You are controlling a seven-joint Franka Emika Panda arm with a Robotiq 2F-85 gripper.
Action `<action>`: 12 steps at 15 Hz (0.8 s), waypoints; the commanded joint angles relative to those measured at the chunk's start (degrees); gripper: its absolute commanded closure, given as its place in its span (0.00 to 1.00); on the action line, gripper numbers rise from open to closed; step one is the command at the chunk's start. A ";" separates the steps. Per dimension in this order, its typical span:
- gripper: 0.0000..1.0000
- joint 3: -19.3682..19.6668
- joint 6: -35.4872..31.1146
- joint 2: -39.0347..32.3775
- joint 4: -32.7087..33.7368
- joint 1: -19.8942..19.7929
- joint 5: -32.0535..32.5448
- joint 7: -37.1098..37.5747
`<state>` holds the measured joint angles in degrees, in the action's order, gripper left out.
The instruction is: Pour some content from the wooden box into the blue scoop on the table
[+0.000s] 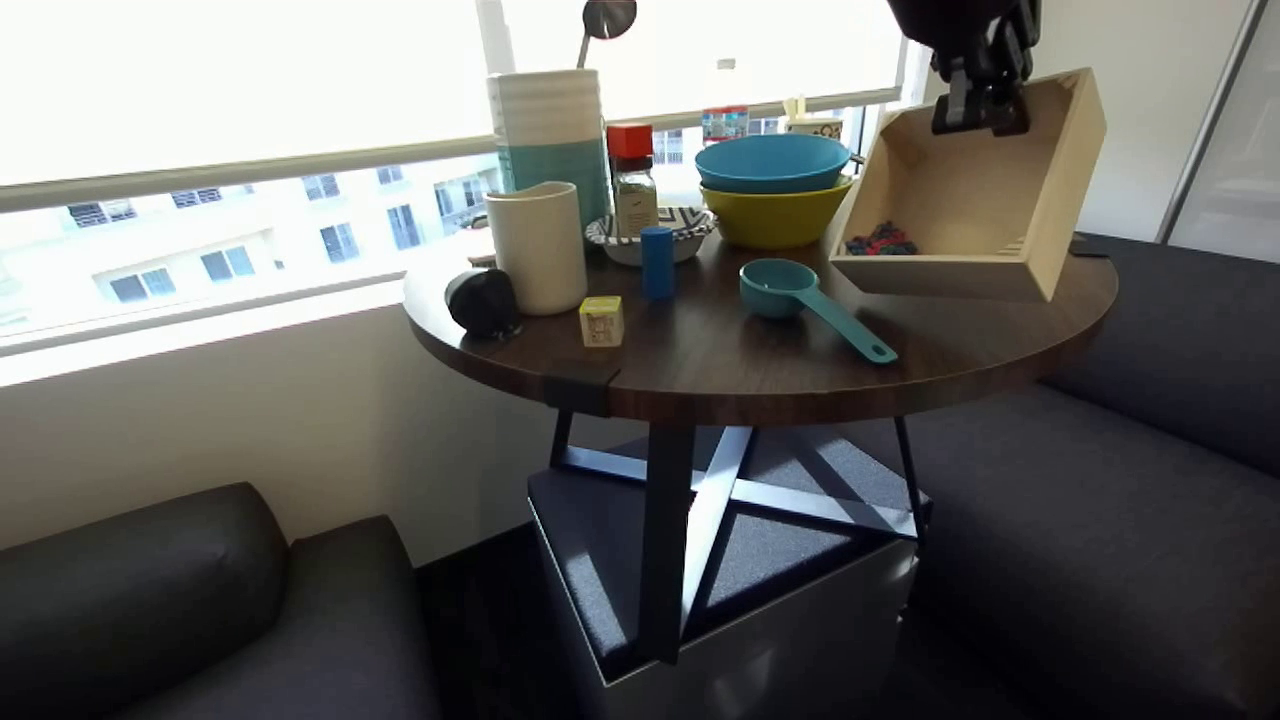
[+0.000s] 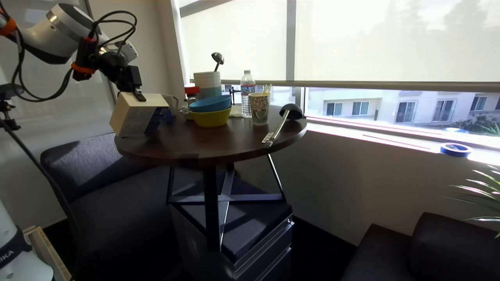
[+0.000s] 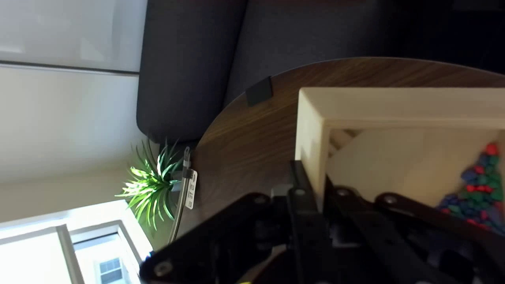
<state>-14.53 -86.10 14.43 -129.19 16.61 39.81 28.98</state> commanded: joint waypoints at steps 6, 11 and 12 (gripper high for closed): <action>0.99 2.23 -11.08 11.55 -10.17 -4.33 -8.73 8.72; 0.99 3.81 -19.25 15.99 -15.90 -7.49 -13.63 11.11; 0.99 3.96 -19.97 16.81 -16.64 -8.21 -14.26 11.13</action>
<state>-10.71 -101.89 26.98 -141.72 10.48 28.35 38.79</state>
